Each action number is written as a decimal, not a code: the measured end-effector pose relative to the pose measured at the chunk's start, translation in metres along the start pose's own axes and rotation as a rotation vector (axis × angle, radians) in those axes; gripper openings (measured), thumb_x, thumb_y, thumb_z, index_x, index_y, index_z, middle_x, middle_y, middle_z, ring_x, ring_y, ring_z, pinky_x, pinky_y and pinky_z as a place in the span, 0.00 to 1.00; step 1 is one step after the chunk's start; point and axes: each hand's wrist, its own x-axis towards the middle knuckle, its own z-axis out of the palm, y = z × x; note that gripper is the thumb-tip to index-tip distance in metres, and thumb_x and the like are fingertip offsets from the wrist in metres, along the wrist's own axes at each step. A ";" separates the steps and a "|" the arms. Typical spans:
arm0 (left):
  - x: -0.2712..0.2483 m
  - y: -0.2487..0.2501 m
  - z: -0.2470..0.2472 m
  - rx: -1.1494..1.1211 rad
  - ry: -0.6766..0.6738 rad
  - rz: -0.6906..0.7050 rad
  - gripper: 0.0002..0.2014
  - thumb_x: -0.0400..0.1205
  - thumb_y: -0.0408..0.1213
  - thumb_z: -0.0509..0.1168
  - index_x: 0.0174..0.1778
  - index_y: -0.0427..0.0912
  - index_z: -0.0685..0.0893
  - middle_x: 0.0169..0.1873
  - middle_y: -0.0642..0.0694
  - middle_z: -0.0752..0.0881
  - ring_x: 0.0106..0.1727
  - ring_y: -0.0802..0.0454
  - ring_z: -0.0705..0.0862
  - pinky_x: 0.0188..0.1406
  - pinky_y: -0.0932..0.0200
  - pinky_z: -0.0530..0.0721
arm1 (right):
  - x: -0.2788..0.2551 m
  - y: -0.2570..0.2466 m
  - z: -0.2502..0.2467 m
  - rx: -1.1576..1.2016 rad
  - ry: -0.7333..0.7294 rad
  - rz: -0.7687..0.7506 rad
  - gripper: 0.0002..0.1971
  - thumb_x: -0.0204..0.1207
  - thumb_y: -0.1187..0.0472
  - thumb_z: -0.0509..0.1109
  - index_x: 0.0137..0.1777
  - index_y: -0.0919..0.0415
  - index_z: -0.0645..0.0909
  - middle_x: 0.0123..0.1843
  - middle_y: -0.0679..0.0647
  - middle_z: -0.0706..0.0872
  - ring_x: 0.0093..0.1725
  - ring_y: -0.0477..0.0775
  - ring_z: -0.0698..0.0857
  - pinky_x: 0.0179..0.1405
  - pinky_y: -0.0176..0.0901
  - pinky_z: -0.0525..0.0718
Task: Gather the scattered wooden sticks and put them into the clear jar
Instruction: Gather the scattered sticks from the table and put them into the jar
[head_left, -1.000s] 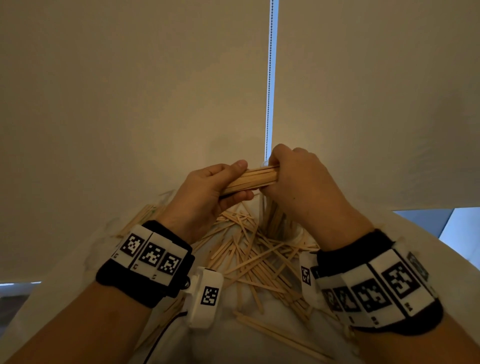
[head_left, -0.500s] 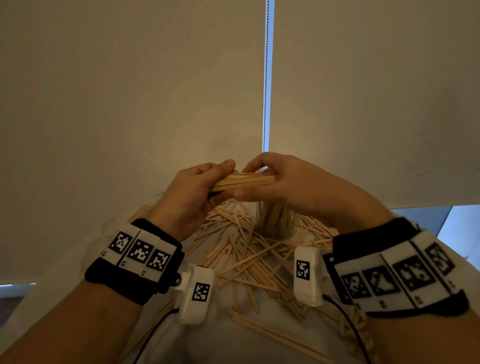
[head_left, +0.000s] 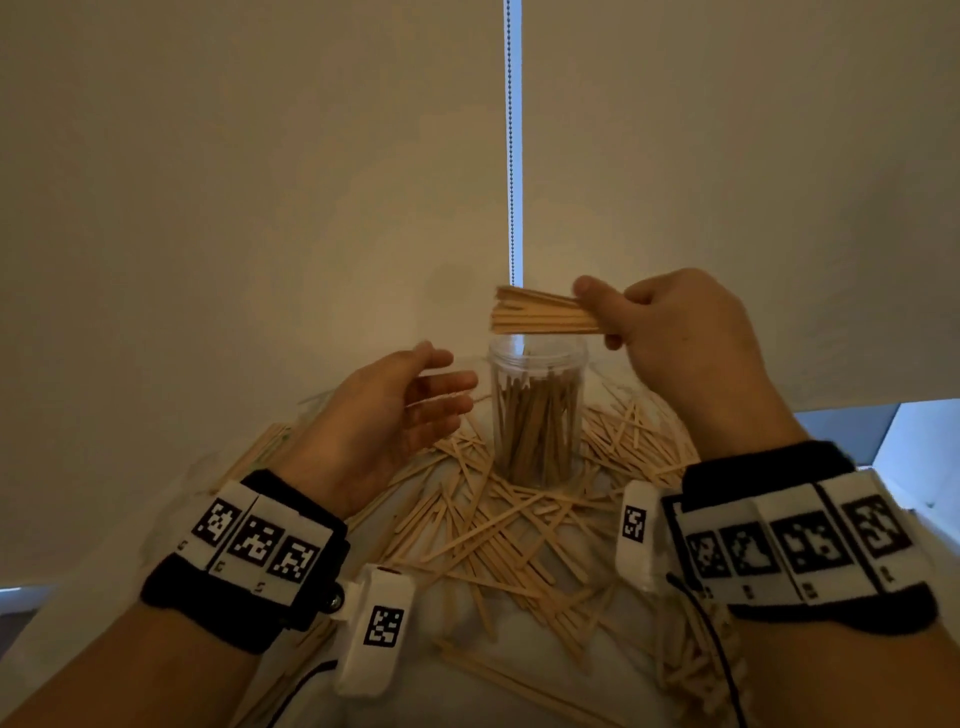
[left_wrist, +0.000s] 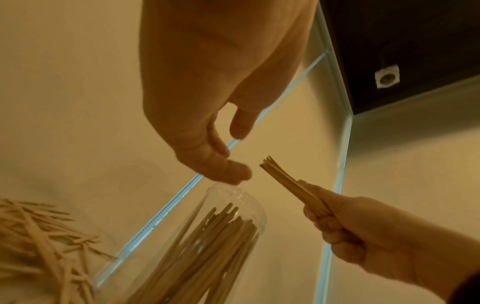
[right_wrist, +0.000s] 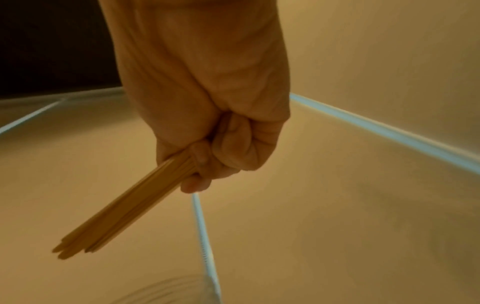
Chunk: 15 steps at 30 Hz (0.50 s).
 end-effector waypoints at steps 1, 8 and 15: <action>0.003 -0.002 0.001 0.090 0.018 0.001 0.14 0.88 0.42 0.64 0.65 0.38 0.82 0.58 0.36 0.90 0.47 0.48 0.89 0.42 0.57 0.90 | 0.005 0.005 -0.004 -0.019 0.036 0.012 0.30 0.77 0.32 0.66 0.28 0.58 0.85 0.20 0.53 0.79 0.24 0.53 0.80 0.30 0.45 0.74; 0.043 -0.003 0.026 0.731 -0.115 0.101 0.62 0.65 0.55 0.84 0.88 0.57 0.49 0.80 0.45 0.69 0.78 0.48 0.72 0.76 0.42 0.75 | 0.049 -0.005 0.007 -0.433 -0.024 -0.058 0.27 0.75 0.36 0.71 0.30 0.60 0.77 0.27 0.54 0.78 0.27 0.53 0.76 0.22 0.41 0.65; 0.080 -0.016 0.043 0.810 -0.180 0.080 0.65 0.65 0.49 0.86 0.88 0.42 0.47 0.69 0.50 0.80 0.58 0.58 0.83 0.47 0.63 0.84 | 0.070 -0.027 0.053 -0.764 -0.380 -0.344 0.17 0.79 0.48 0.73 0.51 0.64 0.81 0.35 0.53 0.74 0.41 0.55 0.76 0.38 0.45 0.74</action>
